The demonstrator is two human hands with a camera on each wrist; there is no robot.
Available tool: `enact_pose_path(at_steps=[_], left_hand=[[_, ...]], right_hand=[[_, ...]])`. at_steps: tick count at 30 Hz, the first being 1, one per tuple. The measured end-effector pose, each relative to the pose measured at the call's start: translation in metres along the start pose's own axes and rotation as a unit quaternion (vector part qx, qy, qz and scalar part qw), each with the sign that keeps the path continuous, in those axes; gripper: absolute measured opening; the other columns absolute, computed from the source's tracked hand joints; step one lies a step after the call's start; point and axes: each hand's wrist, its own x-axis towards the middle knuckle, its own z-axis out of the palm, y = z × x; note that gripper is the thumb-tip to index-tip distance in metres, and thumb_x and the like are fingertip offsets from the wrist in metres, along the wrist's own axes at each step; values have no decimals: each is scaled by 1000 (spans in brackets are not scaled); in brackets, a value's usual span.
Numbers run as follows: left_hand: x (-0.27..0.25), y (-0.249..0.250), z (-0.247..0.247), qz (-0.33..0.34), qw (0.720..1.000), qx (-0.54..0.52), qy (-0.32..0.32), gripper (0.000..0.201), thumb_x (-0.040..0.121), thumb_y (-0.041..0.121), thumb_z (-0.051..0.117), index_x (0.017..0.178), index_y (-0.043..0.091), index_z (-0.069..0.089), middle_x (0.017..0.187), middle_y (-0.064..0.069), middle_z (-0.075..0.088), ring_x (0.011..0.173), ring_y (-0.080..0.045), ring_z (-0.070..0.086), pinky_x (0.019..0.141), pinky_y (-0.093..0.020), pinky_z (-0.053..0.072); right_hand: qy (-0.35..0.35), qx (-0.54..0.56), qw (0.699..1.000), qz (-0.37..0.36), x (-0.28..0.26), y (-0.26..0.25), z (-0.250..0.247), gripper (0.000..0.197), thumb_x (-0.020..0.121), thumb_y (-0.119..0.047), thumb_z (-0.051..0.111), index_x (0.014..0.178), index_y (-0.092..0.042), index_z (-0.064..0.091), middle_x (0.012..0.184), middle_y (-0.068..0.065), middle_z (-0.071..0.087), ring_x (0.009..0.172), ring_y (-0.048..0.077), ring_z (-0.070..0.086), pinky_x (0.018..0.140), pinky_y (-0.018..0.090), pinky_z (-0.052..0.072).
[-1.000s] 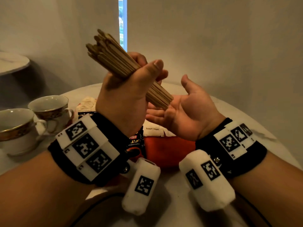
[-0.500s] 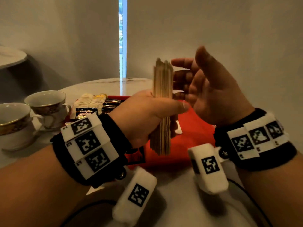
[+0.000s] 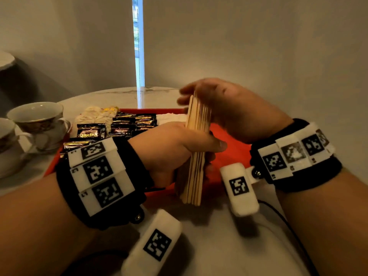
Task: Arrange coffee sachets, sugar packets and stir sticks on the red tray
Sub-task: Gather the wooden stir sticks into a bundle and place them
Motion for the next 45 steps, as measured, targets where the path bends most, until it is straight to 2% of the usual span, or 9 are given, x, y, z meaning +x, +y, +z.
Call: enact_pose_path(at_steps=[5, 9, 11, 16, 19, 27, 33, 37, 45], left_hand=[[1, -2, -5, -48, 995, 90, -22, 16, 79, 17, 77, 73, 8, 65, 68, -11, 62, 65, -28, 61, 69, -40, 53], [-1, -1, -7, -90, 990, 95, -59, 14, 67, 13, 81, 72, 8, 69, 68, -13, 64, 62, -27, 61, 67, -37, 52], [-3, 0, -5, -90, 990, 86, -60, 11, 65, 12, 78, 72, 8, 71, 66, -12, 63, 58, -24, 61, 61, -33, 52], [-1, 1, -7, -86, 992, 92, -27, 18, 81, 9, 71, 64, 7, 64, 64, -13, 59, 53, -24, 59, 57, -33, 55], [-3, 0, -7, -76, 992, 95, -33, 17, 80, 7, 71, 64, 7, 69, 63, -14, 61, 52, -24, 59, 56, -32, 53], [-1, -2, -9, -4, 995, 102, 19, 8, 80, 6, 73, 76, 3, 66, 63, -13, 59, 50, -27, 58, 56, -34, 48], [3, -9, -9, 3, 995, 99, 14, 12, 81, 2, 70, 71, 1, 64, 60, -15, 55, 46, -27, 54, 53, -32, 48], [3, -4, -12, 10, 994, 112, 4, 14, 84, 10, 71, 79, 6, 59, 62, -9, 57, 53, -25, 56, 53, -31, 49], [-4, 21, -23, 401, 899, 55, 171, 16, 83, 19, 72, 80, 22, 56, 72, 1, 55, 72, -23, 61, 68, -39, 51]], right_hand=[[-3, 42, 999, -5, -3, 2, -16, 114, 47, -95, 38, 136, -26, 56, 137, 0, 62, 129, 20, 56, 112, 47, 39], [-237, -192, 952, -2, 6, -13, 18, 180, 0, -105, 18, 145, -1, 46, 148, 23, 47, 137, 39, 44, 99, 35, 41], [-281, -206, 937, -28, 7, -6, 24, 174, 8, -104, 19, 142, 2, 49, 146, 27, 48, 134, 43, 45, 104, 40, 42], [-52, -12, 998, -13, 10, 4, -2, 114, 38, -103, 41, 123, -31, 63, 137, 1, 63, 133, 19, 52, 114, 43, 36], [-138, -129, 982, 31, 10, -1, 17, 74, 74, -72, 66, 126, -20, 68, 130, 4, 67, 124, 18, 60, 103, 41, 45], [-95, 3, 994, -53, -1, 11, 15, 26, 88, -25, 66, 114, -24, 65, 115, 7, 73, 113, 25, 67, 100, 46, 54], [-116, -16, 991, -63, 1, 12, 16, 20, 92, -20, 60, 111, -20, 68, 112, 6, 74, 110, 20, 69, 97, 38, 55], [-67, -48, 996, -37, 3, 7, 11, 75, 71, -86, 45, 125, -37, 59, 133, -3, 64, 124, 11, 60, 107, 39, 48], [-41, 259, 954, 146, 11, 16, 27, 97, 90, -79, 2, 116, -7, 62, 106, 17, 74, 102, 30, 72, 95, 42, 55]])
